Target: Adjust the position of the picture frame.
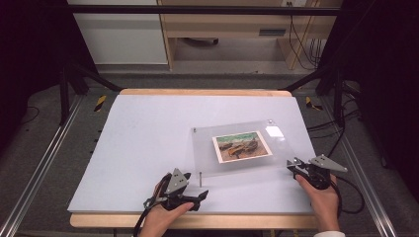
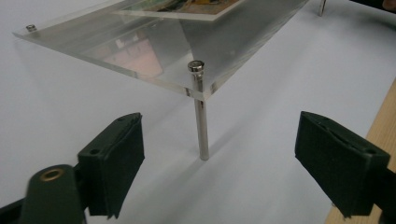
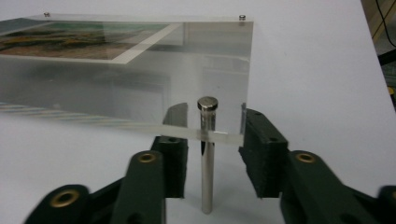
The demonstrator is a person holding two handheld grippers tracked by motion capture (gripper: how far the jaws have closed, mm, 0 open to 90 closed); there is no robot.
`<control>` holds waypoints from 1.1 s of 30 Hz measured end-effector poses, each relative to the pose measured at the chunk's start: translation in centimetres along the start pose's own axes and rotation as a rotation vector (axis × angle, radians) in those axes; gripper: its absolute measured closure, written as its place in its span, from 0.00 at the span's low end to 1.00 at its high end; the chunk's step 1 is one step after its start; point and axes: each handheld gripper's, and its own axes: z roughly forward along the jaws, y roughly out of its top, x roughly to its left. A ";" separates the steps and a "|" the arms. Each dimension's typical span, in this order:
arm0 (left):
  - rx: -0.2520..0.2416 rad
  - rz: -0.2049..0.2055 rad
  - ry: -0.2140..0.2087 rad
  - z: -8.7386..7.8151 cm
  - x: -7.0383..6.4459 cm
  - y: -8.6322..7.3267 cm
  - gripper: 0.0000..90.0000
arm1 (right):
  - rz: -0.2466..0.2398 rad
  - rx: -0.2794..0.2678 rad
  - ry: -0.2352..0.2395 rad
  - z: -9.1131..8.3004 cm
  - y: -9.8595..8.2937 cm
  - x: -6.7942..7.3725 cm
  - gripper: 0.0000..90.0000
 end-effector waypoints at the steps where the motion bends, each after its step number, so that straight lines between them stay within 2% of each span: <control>1: -0.004 -0.006 0.002 0.0 0.0 0.0 0.18 | -0.005 0.008 0.003 0.2 0.1 0.1 0.77; 4: -0.015 -0.014 0.013 0.0 -0.1 0.0 0.29 | -0.012 -0.004 0.019 0.4 0.0 0.3 0.94; 9: -0.024 -0.028 0.040 0.2 -0.1 0.1 0.39 | -0.001 -0.030 0.036 0.3 0.1 0.1 0.94; 13: -0.029 -0.070 0.047 0.8 0.0 0.0 0.53 | 0.030 -0.058 0.048 0.0 0.4 0.1 0.94; 14: -0.032 -0.073 0.047 0.9 0.1 0.0 0.53 | 0.030 -0.058 0.048 0.0 0.4 0.1 0.94; 16: -0.042 -0.086 0.042 1.2 0.2 0.1 0.62 | 0.049 -0.062 0.056 -0.1 0.5 0.2 0.94; 17: -0.062 -0.100 0.037 1.3 0.2 0.2 0.62 | 0.052 -0.063 0.058 -0.1 0.6 0.1 0.93; 19: -0.104 -0.102 0.050 1.4 0.3 0.5 0.71 | 0.055 -0.058 0.061 -0.1 0.6 0.1 0.93; 22: -0.120 -0.113 0.041 1.5 0.3 0.5 0.77 | 0.055 -0.058 0.063 -0.1 0.5 0.1 0.93; 23: -0.137 -0.135 0.033 1.6 0.4 0.4 0.82 | 0.057 -0.059 0.063 -0.1 0.6 0.1 0.93; 24: -0.137 -0.135 0.033 1.6 0.4 0.4 0.85 | 0.057 -0.059 0.063 -0.1 0.6 0.1 0.93; 25: -0.151 -0.173 0.016 1.7 0.7 0.4 0.87 | 0.056 -0.054 0.061 -0.1 0.5 0.1 0.93; 29: -0.161 -0.173 0.015 1.7 0.7 0.5 0.93 | 0.062 -0.058 0.064 -0.1 0.5 0.1 0.93; 33: -0.165 -0.169 0.013 1.5 0.9 0.8 0.93 | 0.075 -0.078 0.068 -0.1 0.6 0.1 0.93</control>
